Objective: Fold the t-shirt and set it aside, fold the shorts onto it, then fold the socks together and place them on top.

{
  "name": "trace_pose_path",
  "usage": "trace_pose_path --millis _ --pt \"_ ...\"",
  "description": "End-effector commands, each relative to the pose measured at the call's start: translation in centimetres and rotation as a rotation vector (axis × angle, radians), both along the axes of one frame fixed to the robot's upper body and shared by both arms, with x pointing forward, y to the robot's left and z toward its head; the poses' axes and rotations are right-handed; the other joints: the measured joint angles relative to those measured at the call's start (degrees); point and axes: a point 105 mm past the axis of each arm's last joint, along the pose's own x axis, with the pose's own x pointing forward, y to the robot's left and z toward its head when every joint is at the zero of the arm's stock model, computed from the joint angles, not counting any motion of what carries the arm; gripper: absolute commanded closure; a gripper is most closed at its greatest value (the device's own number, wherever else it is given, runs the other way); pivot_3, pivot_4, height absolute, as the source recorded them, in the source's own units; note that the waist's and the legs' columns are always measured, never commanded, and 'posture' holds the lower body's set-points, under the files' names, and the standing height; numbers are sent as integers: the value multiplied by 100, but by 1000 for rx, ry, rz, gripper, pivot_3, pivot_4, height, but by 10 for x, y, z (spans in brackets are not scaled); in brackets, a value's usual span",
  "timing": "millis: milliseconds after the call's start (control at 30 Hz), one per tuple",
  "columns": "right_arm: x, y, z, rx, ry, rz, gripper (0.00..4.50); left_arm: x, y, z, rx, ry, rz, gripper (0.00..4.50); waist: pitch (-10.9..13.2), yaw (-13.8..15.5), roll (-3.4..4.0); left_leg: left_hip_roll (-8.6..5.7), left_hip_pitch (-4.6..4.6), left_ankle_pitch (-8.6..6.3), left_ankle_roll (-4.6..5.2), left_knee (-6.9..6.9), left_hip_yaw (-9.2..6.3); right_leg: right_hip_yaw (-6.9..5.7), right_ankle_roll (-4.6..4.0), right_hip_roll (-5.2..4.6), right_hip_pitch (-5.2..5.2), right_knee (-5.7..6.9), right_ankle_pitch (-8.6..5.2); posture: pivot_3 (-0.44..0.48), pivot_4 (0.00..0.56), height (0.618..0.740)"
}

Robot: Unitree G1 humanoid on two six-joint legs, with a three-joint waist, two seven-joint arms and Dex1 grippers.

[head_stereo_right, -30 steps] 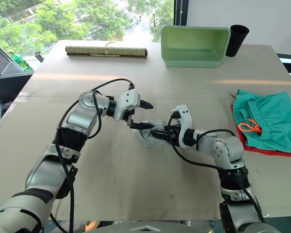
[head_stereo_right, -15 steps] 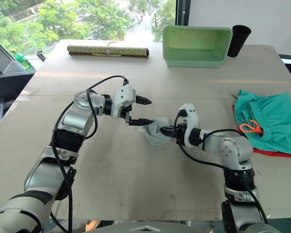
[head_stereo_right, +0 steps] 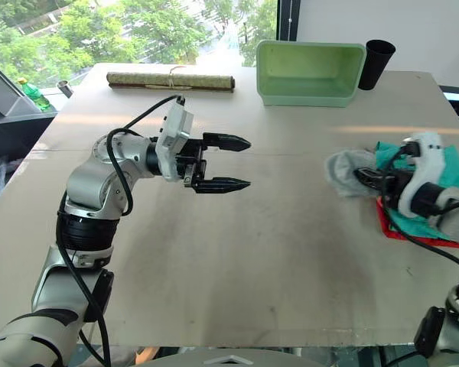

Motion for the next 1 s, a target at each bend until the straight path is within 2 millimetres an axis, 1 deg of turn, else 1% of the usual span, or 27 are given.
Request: trace_pose_path --millis 33,100,133,200,300,467,533,667,767,800,833,900,933,1000 --pt "-5 -50 20 24 -68 -167 4478 -14 -6 26 -46 -60 -58 0 0 23 0 -2 1 0 0 0 1 2 0 -1 1 -2 0 0 150 740" --pt "-5 -59 20 42 -68 -191 4478 -16 -7 28 -51 -55 -67 0 -1 7 -1 -1 4 0 0 0 2 12 1 3 2 -3 0 0 150 740" --pt "-5 -72 19 66 -68 -234 4478 -15 -9 27 -42 -57 -68 0 -1 -10 -1 1 7 0 0 -1 3 17 1 8 3 -2 0 0 150 740" --pt "-5 -92 18 102 -69 -300 4478 -15 -10 27 -26 -58 -72 0 -1 -19 1 1 9 0 0 -1 3 21 0 11 3 1 0 0 150 740" --pt "-10 -107 6 63 -23 -355 4478 -18 -12 26 -11 -56 -88 0 -2 -13 4 1 10 0 0 -2 7 26 1 11 2 0 0 0 150 740" --pt "-19 -114 -10 -71 39 -371 4478 -22 -16 25 6 -50 -108 0 -2 -3 4 2 9 1 -1 -2 8 28 2 11 3 -4 -1 0 150 740" --pt "-20 -116 -12 -127 38 -377 4478 -22 -17 24 8 -49 -111 0 -2 -4 5 2 9 1 -1 -2 7 28 2 10 3 -3 -1 0 150 740" --pt "-19 -111 -10 -166 -3 -342 4478 -22 -20 20 24 -45 -122 0 -2 -7 5 2 11 1 -2 0 9 30 10 11 3 -2 -5 0 150 740" --pt "-20 -111 -5 -204 -40 -327 3221 -19 -19 17 44 -48 -118 0 -2 -4 5 2 11 1 -2 -1 8 29 8 11 4 -4 -4 0 150 740" --pt "-20 -112 -2 -208 -57 -326 3078 -19 -18 16 48 -49 -115 0 -2 -1 5 2 11 1 -2 -1 8 30 8 11 3 -3 -4 0 150 740" --pt "-21 -112 3 -212 -77 -320 2574 -18 -17 15 51 -49 -112 0 -3 -2 5 2 11 1 -2 -1 8 30 8 11 4 -3 -4 0 150 740" --pt "-22 -110 13 -242 -127 -279 1759 -15 -15 13 57 -58 -94 0 -3 -2 7 2 11 1 -2 -1 8 30 8 11 3 -3 -4 0 150 740" --pt "-23 -107 18 -256 -159 -247 1212 -13 -15 13 57 -61 -81 0 -3 1 7 2 11 1 -2 -1 8 29 8 11 3 -3 -4 0 150 740" --pt "-25 -102 23 -275 -197 -194 482 -11 -15 12 54 -62 -71 0 -3 3 7 2 11 1 -2 -1 8 29 9 11 4 -4 -5 0 150 740"
